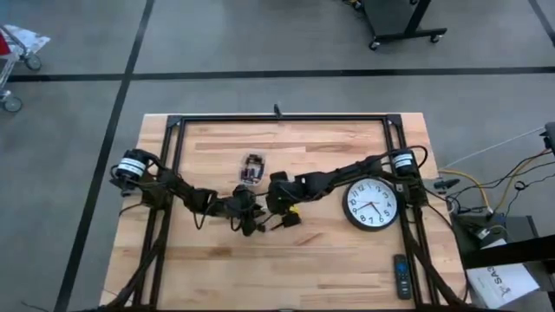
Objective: Insert battery
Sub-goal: Insert the silver battery into the flashlight's battery compartment
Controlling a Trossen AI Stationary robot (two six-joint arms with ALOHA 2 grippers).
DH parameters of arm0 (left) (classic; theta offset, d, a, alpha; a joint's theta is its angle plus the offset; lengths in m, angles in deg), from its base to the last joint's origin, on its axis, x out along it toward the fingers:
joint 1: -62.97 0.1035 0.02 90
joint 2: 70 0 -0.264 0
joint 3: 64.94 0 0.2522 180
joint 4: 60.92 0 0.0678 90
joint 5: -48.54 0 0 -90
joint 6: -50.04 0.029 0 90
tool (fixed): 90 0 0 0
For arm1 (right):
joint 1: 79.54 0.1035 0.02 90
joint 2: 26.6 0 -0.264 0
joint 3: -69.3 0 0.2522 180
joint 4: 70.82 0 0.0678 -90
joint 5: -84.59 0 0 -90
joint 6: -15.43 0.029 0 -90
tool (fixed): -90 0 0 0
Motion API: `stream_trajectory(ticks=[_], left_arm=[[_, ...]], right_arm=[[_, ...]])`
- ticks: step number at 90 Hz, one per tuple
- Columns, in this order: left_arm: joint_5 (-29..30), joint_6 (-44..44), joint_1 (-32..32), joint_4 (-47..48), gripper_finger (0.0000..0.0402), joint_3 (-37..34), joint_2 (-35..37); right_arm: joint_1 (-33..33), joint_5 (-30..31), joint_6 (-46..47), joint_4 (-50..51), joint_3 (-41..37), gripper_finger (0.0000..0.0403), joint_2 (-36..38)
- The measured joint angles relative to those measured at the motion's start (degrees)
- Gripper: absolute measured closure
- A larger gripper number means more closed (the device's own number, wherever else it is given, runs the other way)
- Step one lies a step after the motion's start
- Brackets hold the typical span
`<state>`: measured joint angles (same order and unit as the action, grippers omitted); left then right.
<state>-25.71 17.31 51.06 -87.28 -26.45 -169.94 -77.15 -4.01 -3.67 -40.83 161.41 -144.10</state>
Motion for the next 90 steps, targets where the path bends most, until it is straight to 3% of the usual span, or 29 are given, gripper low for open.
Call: stream_trajectory(ticks=[48,74,90], left_arm=[[-0.3,1.4,0.0,-0.2,0.0324,-0.1,0.0],[-0.5,14.8,-0.4,0.5,0.0276,-0.2,1.4],[-0.4,20.6,-0.7,0.0,0.0233,-0.2,1.4]], right_arm=[[-0.9,-1.8,2.3,-2.4,0.1,0.0341,-3.2],[-0.9,-2.0,5.8,-2.3,0.1,0.0315,-3.3],[-1.1,-4.4,6.8,-2.1,0.1,0.0334,-3.3]])
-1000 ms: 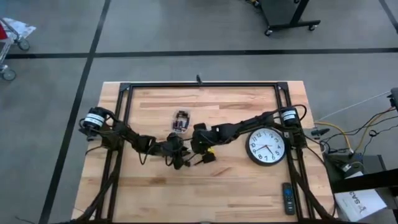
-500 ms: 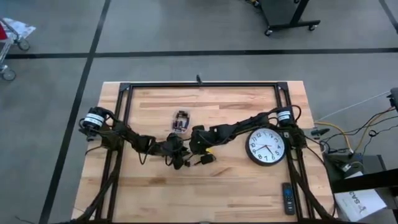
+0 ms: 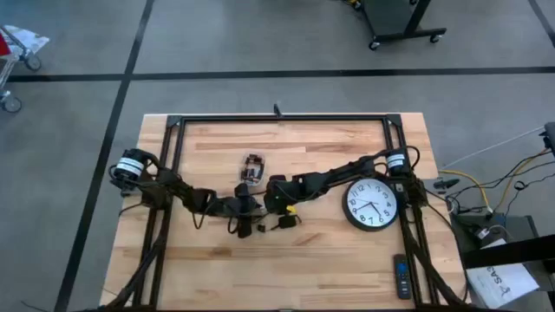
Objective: Insert battery
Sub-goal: Insert the silver battery into the flashlight's battery compartment
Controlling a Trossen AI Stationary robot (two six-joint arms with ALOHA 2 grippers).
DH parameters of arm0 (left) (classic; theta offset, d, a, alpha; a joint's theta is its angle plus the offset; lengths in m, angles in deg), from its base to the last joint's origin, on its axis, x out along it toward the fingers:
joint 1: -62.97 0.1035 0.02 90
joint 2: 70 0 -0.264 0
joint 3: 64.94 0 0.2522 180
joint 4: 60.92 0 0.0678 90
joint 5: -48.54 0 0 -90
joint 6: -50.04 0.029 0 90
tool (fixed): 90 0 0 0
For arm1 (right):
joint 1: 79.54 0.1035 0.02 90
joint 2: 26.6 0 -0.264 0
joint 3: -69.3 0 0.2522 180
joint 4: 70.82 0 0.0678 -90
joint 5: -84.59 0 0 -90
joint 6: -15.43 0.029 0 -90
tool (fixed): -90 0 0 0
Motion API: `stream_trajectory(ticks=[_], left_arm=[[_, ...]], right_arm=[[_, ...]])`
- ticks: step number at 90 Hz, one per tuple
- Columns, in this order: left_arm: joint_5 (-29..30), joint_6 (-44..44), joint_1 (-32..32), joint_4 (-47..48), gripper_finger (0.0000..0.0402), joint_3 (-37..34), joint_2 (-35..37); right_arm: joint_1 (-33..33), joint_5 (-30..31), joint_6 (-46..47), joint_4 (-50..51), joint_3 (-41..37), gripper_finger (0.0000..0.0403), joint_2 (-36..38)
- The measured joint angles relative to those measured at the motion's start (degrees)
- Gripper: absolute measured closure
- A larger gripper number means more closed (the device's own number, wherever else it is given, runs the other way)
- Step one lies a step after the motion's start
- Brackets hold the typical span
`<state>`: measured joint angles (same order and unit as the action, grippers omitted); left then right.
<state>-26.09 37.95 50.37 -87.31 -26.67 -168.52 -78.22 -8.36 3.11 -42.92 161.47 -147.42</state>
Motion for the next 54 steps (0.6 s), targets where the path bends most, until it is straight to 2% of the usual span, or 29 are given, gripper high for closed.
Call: stream_trajectory(ticks=[12,24,34,54], left_arm=[[0.6,1.7,0.0,-0.3,0.0209,0.0,0.1],[2.1,2.7,0.0,-0.3,0.0206,0.0,0.1],[2.2,3.3,0.0,-0.3,0.0218,0.0,0.1],[3.6,4.5,-0.2,-0.3,0.0262,0.0,0.1]], right_arm=[[0.0,-0.2,0.8,0.0,0.0,0.0346,0.0],[-0.1,-0.5,1.9,0.0,0.0,0.0332,0.0],[-0.1,-0.8,2.0,0.1,0.0,0.0328,0.0],[-0.3,-3.3,3.5,0.3,0.0,0.0344,0.0]])
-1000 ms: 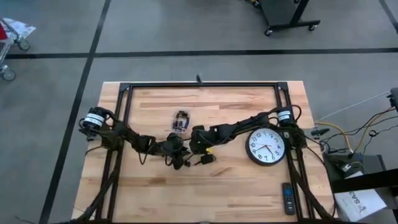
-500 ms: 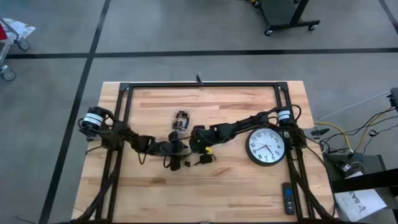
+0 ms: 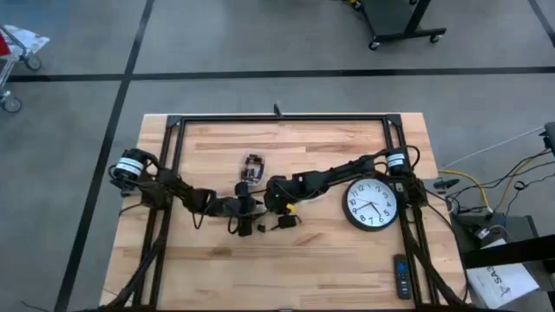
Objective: Insert battery
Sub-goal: Insert the silver battery into the flashlight's battery compartment
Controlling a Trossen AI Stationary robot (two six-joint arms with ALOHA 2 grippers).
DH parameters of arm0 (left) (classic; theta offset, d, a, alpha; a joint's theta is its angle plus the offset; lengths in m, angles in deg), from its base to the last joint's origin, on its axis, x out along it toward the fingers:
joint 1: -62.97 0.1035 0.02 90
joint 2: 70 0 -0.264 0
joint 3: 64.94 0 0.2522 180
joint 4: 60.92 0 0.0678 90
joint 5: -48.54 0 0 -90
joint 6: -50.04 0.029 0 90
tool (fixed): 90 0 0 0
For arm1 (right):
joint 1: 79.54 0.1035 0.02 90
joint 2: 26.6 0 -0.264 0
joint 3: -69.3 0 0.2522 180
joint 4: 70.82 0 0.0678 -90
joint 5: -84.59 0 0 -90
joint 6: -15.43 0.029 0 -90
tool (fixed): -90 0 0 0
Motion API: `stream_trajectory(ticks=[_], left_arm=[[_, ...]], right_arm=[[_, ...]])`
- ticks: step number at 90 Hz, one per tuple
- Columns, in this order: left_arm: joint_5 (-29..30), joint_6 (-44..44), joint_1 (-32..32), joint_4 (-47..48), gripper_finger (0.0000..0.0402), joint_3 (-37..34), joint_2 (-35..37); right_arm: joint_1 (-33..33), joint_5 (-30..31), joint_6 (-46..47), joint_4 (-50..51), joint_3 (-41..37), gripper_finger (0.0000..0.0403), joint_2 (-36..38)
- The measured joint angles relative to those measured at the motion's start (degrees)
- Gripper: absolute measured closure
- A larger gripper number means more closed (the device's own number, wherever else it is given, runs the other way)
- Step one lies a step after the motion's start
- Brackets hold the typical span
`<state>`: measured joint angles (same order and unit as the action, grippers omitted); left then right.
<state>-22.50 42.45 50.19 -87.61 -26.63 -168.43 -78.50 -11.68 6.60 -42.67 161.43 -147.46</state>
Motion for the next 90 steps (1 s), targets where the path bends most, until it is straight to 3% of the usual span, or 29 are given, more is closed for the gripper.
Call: stream_trajectory(ticks=[21,40,90], left_arm=[[-2.0,0.1,-0.4,0.5,0.0310,0.1,0.0],[-2.3,0.5,-1.4,0.4,0.0322,0.1,0.0],[-2.0,2.2,-1.9,0.2,0.0252,0.9,-0.3]], right_arm=[[-0.1,-0.4,1.5,0.1,0.0,0.0332,0.0],[-0.3,-2.9,3.7,0.1,0.0,0.0345,0.0],[-0.3,-3.2,6.8,0.0,0.0,0.0337,0.0]])
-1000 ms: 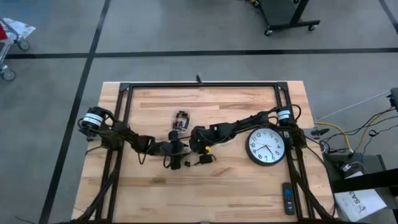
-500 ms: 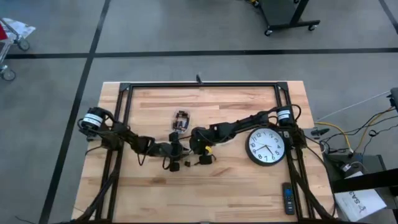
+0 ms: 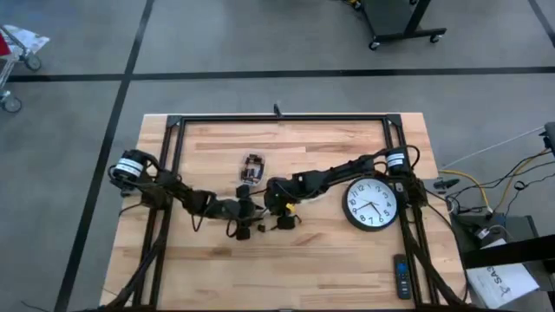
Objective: Insert battery
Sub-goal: Insert the silver battery into the flashlight's battery compartment
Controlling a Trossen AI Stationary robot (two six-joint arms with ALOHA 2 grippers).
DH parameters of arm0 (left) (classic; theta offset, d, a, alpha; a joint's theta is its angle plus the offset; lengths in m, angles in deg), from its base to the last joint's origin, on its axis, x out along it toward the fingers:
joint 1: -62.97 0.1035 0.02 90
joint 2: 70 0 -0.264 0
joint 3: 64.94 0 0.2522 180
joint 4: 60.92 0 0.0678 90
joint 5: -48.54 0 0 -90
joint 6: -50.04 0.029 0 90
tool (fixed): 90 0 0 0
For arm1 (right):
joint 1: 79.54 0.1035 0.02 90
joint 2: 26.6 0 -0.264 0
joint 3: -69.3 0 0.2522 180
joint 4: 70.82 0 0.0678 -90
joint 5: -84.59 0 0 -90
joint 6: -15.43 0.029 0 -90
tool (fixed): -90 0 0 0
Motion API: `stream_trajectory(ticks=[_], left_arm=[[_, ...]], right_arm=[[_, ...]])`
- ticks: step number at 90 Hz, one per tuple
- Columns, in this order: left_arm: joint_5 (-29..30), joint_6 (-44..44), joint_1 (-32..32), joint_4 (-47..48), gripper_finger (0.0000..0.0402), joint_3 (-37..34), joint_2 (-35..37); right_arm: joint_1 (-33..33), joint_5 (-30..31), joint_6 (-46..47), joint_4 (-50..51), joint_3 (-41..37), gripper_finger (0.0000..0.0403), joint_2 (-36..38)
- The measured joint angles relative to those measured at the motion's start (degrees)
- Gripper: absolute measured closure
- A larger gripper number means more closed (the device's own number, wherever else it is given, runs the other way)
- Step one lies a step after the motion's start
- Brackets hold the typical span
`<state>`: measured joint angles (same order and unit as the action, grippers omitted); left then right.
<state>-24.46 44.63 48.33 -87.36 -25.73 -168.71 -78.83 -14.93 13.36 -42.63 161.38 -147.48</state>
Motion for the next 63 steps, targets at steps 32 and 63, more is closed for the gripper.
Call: stream_trajectory(ticks=[32,63], left_arm=[[1.4,-0.3,-0.2,-0.8,0.0320,3.2,-5.8],[1.6,-1.3,-1.1,1.6,0.0299,2.3,-3.4]], right_arm=[[0.0,-0.5,0.5,0.4,0.0,0.0335,0.0],[0.0,-1.2,0.5,0.1,0.0,0.0343,0.0]])
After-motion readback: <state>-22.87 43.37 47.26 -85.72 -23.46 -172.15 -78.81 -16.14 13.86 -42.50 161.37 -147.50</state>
